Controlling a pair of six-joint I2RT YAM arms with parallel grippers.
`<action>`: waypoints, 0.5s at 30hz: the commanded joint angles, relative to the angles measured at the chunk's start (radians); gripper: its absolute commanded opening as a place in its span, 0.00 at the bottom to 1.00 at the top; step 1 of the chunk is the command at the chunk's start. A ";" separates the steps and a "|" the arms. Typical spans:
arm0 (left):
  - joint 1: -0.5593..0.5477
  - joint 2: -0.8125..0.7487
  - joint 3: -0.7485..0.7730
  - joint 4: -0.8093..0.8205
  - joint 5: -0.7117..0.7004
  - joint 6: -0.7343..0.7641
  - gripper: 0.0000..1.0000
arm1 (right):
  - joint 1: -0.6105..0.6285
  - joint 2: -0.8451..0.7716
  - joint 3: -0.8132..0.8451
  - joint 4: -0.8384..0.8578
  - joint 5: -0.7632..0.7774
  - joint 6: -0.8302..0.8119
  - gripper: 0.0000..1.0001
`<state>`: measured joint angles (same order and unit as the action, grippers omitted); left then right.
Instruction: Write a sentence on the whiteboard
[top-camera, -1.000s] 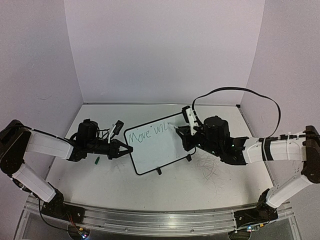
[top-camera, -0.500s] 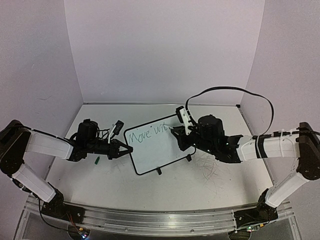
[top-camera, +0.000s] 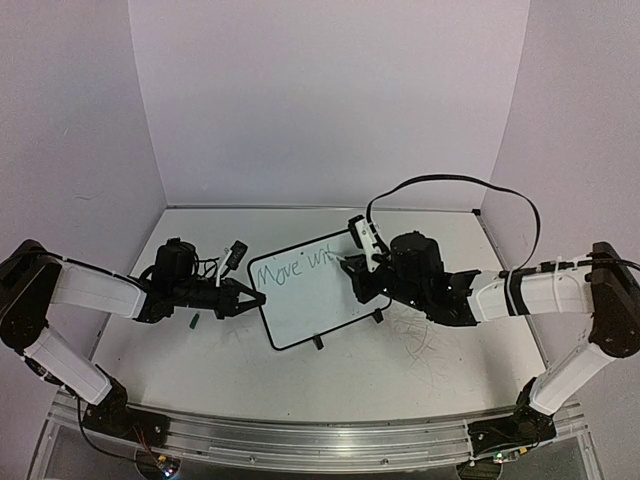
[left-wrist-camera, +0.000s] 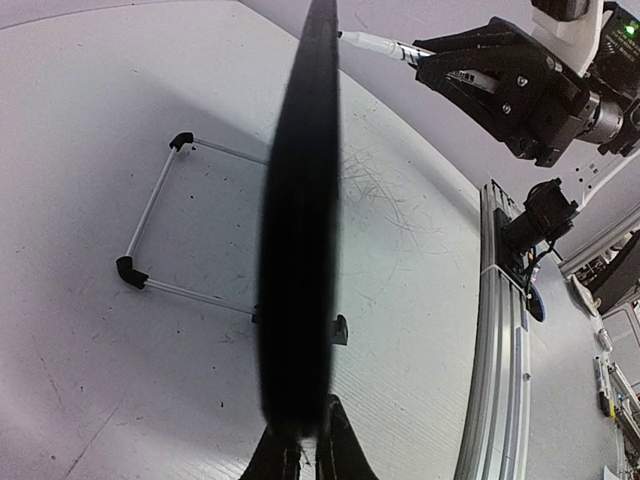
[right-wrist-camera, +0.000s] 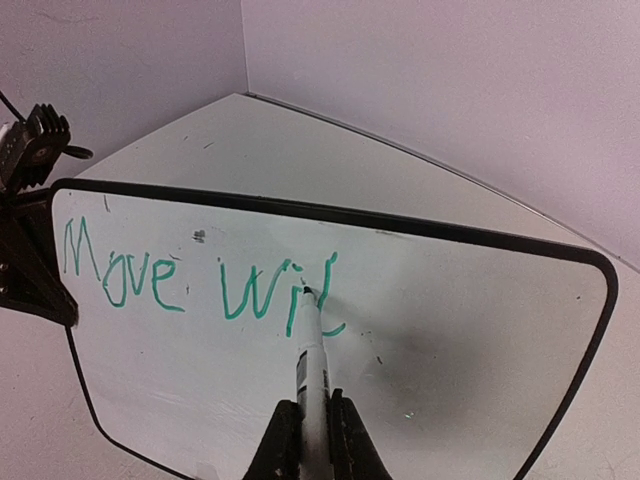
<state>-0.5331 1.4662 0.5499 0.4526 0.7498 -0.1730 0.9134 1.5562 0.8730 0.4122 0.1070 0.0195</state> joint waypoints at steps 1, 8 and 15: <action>0.002 -0.015 0.019 -0.026 -0.036 0.056 0.00 | -0.002 0.019 0.044 0.000 0.060 0.006 0.00; 0.002 -0.017 0.018 -0.026 -0.038 0.058 0.00 | -0.002 -0.002 0.036 -0.024 0.122 0.016 0.00; 0.002 -0.015 0.018 -0.027 -0.038 0.057 0.00 | -0.004 -0.131 -0.055 0.075 0.054 -0.004 0.00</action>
<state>-0.5331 1.4658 0.5499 0.4526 0.7493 -0.1766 0.9131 1.5155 0.8476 0.4080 0.1866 0.0258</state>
